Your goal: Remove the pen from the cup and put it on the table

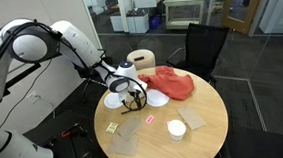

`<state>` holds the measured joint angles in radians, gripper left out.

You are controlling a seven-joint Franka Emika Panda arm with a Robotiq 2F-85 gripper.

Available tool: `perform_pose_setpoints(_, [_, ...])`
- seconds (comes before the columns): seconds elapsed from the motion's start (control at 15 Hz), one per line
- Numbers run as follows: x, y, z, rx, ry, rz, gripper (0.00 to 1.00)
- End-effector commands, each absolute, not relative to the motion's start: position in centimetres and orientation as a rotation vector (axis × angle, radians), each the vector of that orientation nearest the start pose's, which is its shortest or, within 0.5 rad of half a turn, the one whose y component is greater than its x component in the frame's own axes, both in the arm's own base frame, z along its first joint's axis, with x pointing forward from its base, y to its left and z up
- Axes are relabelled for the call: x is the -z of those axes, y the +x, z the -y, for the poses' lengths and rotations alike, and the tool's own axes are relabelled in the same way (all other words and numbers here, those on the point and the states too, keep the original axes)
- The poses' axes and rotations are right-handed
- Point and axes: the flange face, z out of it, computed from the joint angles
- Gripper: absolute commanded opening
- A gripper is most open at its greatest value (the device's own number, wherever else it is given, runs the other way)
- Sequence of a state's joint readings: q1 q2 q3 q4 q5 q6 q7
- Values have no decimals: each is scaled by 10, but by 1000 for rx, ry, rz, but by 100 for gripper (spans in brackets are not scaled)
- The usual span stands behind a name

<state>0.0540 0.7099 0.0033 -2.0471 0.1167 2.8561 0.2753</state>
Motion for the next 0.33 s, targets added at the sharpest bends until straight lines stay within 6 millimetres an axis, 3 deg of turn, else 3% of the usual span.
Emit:
perform_pose_setpoints(0.0, [-110, 589, -26, 178, -3030, -511, 100])
perform_pose_setpoints(0.07, [-99, 588, -27, 148, -3039, -505, 100])
perform_pose_setpoints(0.27, [-101, 589, -27, 153, -3038, -505, 100])
